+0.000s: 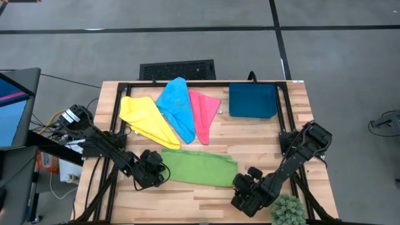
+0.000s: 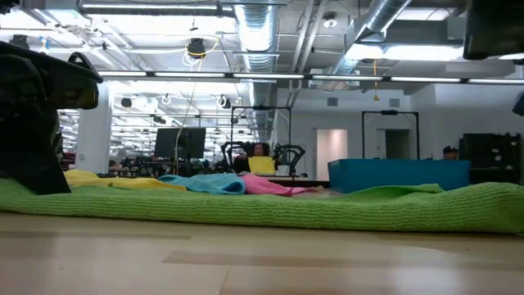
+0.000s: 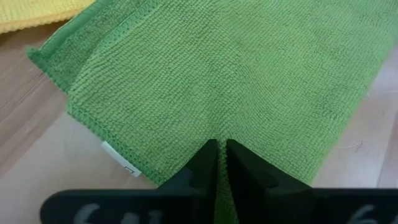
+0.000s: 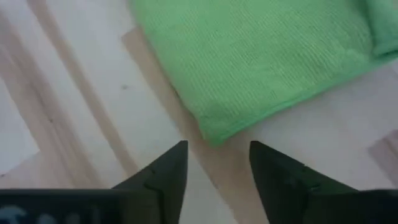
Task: Fold microfiber towels
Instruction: Fold the green microfiber towel
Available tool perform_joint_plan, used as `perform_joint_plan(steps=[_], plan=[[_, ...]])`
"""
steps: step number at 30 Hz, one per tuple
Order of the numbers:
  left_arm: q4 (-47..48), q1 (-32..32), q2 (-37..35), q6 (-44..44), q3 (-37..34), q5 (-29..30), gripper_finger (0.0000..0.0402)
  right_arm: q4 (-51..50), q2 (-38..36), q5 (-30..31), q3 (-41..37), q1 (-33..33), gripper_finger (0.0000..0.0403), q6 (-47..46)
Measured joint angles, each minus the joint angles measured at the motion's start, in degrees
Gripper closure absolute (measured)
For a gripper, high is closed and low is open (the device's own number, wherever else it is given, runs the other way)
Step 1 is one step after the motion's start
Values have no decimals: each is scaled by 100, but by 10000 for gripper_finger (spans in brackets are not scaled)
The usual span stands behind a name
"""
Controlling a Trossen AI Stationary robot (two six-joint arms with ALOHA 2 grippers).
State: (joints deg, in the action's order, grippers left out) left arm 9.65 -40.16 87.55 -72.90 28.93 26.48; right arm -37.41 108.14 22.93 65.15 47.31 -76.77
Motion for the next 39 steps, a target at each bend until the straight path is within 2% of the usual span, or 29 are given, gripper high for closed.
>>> perform_joint_plan(steps=[4, 8, 11, 16, 18, 25, 29, 33, 39], plan=[[-4, 0, 0, 16, 0, 4, 367, 16, 95, 85, 5, -60, 181, 86], [-11, 0, 0, 96, 0, 7, 367, -60, 190, 102, -2, -197, 201, 202], [-11, 0, 2, 107, 0, 17, 367, -7, 188, 53, 13, -325, 245, 424], [-9, 0, 2, 173, 0, 17, 367, -178, 119, -515, 11, -536, 362, 884], [-11, 0, 2, 200, 0, 15, 367, -231, 74, -642, 33, -542, 389, 1072], [-7, 0, 2, 211, -2, 27, 367, -1670, -64, -633, 436, -471, 354, 1310], [-7, 0, 4, 231, -2, 31, 367, -1954, -66, -661, 505, -361, 352, 1574], [-9, 0, 4, 212, -2, 33, 367, -1934, -64, -617, 496, -276, 345, 1367], [-2, 0, 4, 228, -2, -7, 367, -2032, -493, 344, 496, -426, 313, 1060]])
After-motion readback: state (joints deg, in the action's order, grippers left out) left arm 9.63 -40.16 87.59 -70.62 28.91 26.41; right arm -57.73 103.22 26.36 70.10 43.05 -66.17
